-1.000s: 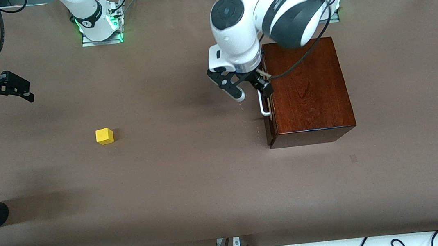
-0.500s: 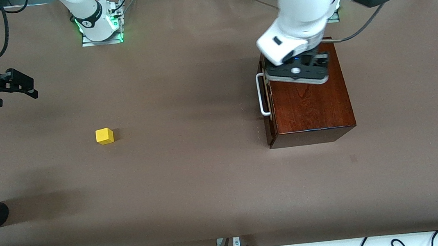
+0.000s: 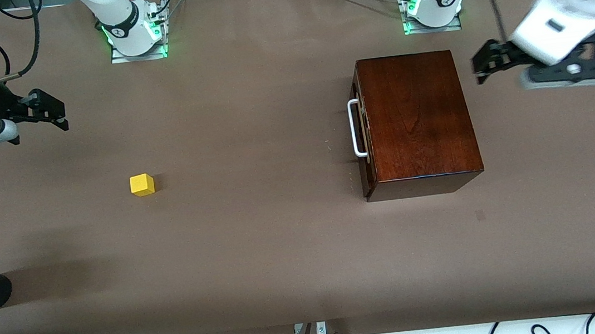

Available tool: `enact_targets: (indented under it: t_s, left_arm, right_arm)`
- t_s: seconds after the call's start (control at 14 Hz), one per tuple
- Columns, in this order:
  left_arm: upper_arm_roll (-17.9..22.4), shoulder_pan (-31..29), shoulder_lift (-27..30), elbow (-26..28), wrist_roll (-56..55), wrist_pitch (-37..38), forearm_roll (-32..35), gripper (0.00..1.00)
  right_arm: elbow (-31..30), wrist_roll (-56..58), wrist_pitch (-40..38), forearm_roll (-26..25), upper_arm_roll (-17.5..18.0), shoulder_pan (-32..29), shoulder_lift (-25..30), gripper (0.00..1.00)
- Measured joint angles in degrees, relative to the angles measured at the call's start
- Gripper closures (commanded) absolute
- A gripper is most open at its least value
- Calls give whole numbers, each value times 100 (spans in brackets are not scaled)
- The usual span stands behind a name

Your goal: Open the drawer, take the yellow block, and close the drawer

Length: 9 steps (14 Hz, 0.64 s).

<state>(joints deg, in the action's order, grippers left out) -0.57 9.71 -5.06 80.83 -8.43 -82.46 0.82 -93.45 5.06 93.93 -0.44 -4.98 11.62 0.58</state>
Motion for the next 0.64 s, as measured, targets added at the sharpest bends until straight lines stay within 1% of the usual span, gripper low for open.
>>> enact_targets:
  t_s: [0.07,0.14,0.29,0.64]
  left_arm:
    - [185,-11,144,190,88,-127,-41,0]
    - [284,-19,263,384,109,-271,-64,0]
    - [318,-18,397,633,109,-433,-69,0]
    - [311,-11,415,712,108,-507,-69,0]
  right_arm:
    - [3,0,-5,-1,1,0,0,0]
    - [8,0,-9,-1,1,0,0,0]
    - [17,0,-14,-1,1,0,0,0]
    - [20,0,-18,-1,6,0,1,0]
